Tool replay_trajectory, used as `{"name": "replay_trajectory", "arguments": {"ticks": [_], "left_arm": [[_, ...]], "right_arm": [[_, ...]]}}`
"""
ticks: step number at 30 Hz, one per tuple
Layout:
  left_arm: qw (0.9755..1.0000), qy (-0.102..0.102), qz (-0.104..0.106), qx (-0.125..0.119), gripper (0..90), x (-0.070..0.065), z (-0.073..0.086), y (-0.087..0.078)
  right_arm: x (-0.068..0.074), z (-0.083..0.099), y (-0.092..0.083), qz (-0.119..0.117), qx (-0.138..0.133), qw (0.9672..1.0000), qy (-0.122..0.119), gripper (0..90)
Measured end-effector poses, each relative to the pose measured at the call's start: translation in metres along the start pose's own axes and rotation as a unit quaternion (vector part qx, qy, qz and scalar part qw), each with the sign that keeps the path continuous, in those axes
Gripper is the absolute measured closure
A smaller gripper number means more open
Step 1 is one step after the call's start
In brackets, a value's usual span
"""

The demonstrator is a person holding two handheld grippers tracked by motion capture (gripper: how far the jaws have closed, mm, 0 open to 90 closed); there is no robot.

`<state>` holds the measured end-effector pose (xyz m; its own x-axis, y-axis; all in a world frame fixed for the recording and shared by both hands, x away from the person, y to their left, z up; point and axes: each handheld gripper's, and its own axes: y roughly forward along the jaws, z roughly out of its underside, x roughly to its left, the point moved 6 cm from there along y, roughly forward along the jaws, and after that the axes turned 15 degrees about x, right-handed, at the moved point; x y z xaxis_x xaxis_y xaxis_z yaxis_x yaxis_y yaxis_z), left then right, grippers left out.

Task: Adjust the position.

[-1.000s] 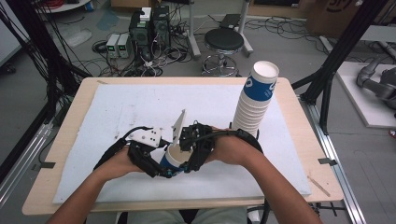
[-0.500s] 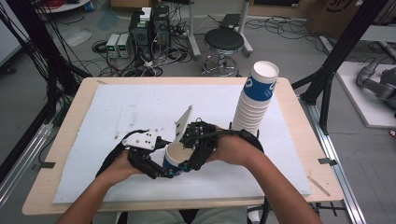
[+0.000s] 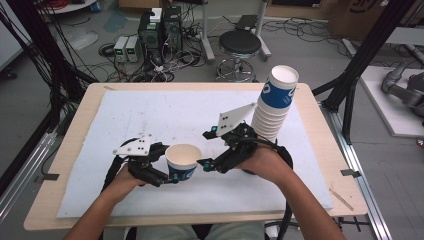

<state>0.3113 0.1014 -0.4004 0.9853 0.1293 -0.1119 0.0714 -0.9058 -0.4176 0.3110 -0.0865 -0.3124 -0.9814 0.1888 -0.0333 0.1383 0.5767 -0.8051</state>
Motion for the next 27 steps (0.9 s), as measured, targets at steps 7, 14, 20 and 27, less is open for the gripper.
{"name": "replay_trajectory", "arguments": {"ticks": [7,14,20,27], "left_arm": [[0.9988,-0.005,-0.036,-0.032,28.8,0.007,0.001,-0.011],[0.9962,-0.007,-0.074,-0.045,28.2,0.012,0.003,-0.02],[0.994,-0.004,-0.097,-0.052,28.2,0.013,0.006,-0.025],[0.9894,-0.006,-0.127,-0.069,28.1,0.015,0.012,-0.038]], "right_arm": [[0.0,0.034,-0.003,0.027,-0.075,0.9959,0.042,22.2],[0.002,0.076,0.0,0.063,-0.122,0.9872,0.081,22.2],[0.002,0.099,-0.004,0.09,-0.153,0.9792,0.099,22.2],[0.0,0.123,-0.007,0.122,-0.175,0.9697,0.12,21.9]]}}
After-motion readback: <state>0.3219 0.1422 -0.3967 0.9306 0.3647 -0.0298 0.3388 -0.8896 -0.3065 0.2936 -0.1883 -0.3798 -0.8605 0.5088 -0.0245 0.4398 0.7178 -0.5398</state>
